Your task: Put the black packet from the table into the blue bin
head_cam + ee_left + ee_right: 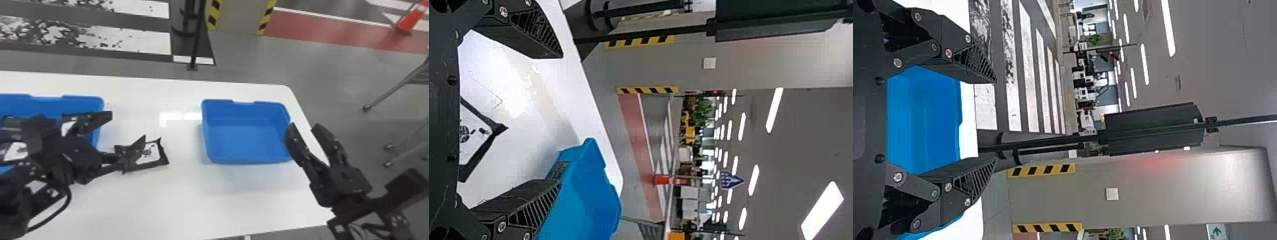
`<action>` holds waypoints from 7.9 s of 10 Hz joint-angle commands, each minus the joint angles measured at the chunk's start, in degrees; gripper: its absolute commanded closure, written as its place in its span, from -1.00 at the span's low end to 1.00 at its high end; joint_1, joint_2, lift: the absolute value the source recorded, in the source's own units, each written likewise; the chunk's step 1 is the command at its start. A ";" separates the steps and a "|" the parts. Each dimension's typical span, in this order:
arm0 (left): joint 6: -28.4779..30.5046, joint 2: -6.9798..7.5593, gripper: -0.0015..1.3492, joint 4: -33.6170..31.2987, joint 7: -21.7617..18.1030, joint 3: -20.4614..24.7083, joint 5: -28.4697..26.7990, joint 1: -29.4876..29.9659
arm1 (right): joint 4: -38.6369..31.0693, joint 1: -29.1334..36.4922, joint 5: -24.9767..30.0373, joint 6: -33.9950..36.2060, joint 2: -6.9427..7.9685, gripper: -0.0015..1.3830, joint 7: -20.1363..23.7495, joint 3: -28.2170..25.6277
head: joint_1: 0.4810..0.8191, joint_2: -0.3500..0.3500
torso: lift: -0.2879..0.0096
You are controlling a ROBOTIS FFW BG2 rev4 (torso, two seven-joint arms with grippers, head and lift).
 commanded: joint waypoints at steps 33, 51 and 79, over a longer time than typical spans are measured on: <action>7.51 0.57 -0.91 1.56 -8.42 21.58 -22.35 -4.42 | 0.44 -0.44 -0.57 0.00 0.05 -0.26 0.03 0.33 | 0.27 0.16 | 0.20; -25.82 -6.46 -0.74 -23.33 22.78 25.93 20.27 36.36 | -1.52 2.23 -1.14 0.00 0.05 -0.26 -0.06 -0.01 | 0.27 0.40 | 0.20; -25.40 -4.36 -0.74 -21.50 22.78 21.70 24.27 34.39 | -1.38 2.37 -0.91 0.00 0.05 -0.26 -0.06 -0.12 | 0.27 0.24 | 0.20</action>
